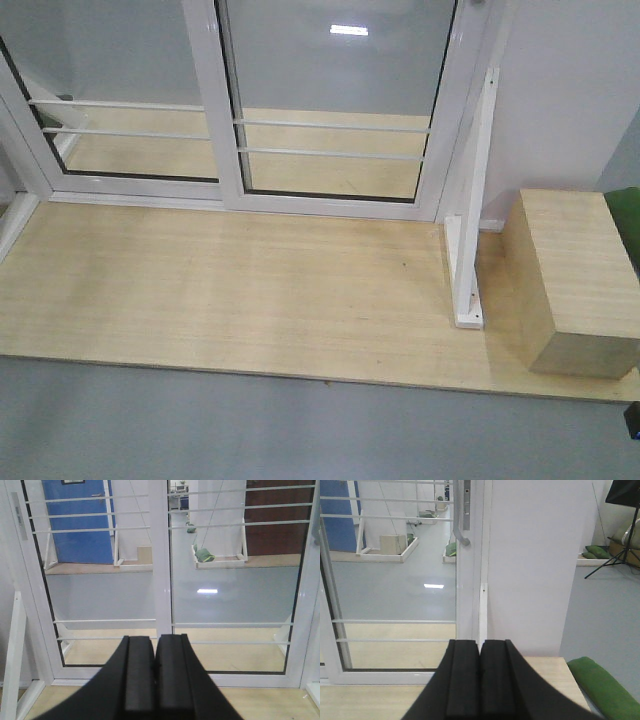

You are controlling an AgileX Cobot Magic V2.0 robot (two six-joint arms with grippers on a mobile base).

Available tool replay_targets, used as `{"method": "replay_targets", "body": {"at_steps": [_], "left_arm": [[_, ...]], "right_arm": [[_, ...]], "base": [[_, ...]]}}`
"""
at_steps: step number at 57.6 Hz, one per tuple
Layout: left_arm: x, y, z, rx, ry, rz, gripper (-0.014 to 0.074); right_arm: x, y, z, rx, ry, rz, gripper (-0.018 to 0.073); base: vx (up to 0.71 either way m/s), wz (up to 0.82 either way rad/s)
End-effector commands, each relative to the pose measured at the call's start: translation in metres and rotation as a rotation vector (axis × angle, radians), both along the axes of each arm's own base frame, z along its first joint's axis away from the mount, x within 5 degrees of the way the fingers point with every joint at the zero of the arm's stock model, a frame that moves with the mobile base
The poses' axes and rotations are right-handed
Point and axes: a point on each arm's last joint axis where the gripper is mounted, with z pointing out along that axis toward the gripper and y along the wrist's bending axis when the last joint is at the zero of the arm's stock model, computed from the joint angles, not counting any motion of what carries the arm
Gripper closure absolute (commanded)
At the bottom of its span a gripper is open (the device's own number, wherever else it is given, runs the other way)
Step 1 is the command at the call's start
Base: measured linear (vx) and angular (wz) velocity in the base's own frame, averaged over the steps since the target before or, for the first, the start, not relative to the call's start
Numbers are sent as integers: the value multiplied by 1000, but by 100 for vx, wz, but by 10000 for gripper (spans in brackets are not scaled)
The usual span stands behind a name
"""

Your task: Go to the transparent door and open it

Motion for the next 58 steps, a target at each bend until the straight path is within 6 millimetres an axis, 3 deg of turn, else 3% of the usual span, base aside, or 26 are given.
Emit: {"method": "replay_targets", "body": {"at_steps": [1, 58], "left_arm": [[0, 0, 3, -18, -81, 0, 603], [0, 0, 3, -18, -81, 0, 603]], "right_arm": [[-1, 0, 7, -24, -92, -1, 568], [-1, 0, 7, -24, -92, -1, 568]], "base": [[42, -2], [38, -7]]}}
